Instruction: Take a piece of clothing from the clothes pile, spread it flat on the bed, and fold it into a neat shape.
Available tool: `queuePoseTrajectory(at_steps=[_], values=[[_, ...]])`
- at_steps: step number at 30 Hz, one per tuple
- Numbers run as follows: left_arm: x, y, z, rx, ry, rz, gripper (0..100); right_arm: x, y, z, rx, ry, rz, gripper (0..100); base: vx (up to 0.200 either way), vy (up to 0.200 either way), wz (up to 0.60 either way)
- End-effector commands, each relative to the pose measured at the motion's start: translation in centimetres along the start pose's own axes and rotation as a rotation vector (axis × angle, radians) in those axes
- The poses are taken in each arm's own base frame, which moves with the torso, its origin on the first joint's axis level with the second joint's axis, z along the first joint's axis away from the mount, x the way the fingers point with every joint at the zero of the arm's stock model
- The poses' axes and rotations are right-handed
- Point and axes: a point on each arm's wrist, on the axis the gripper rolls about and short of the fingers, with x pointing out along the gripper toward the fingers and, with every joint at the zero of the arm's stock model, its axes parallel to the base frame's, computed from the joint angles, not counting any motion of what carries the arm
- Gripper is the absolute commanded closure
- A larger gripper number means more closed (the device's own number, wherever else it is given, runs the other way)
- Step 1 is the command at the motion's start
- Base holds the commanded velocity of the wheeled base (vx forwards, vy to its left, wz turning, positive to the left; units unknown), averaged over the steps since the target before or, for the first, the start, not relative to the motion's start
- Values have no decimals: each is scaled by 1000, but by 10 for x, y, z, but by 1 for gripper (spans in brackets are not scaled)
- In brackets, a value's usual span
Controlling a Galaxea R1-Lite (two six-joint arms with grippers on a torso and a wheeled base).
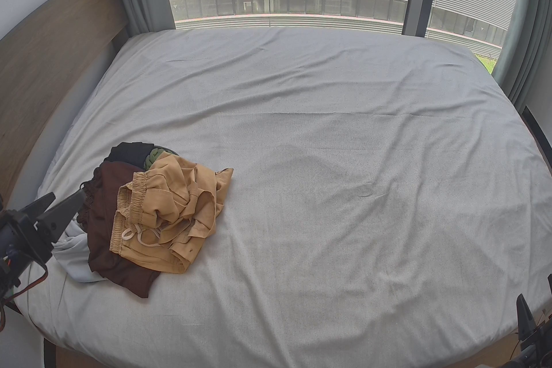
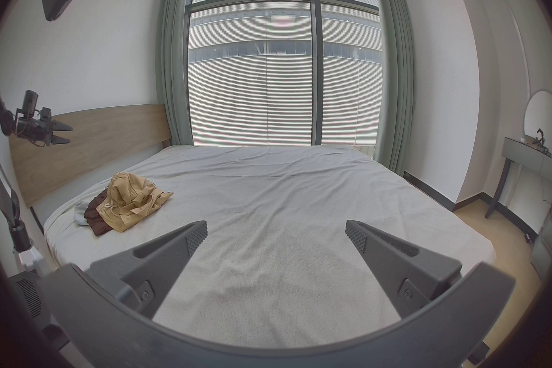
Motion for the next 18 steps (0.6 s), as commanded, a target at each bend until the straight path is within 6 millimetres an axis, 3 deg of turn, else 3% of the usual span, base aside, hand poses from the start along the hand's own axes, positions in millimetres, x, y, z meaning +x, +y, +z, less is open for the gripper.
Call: queuePoseTrajectory(at_steps=[1, 8, 12, 18], values=[[38, 7, 4, -15, 88, -4, 0, 0, 0, -5, -1, 1, 1, 0, 0, 0, 0], [54, 11, 10, -20, 85, -80, 0, 0, 0, -5, -2, 3, 0, 0, 0, 0, 0], [68, 30, 14, -29, 93, -76, 0, 0, 0, -5, -1, 1, -2, 0, 0, 0, 0], [77, 39, 7, -55, 130, -59, 0, 0, 0, -5, -2, 1, -2, 0, 0, 0, 0]])
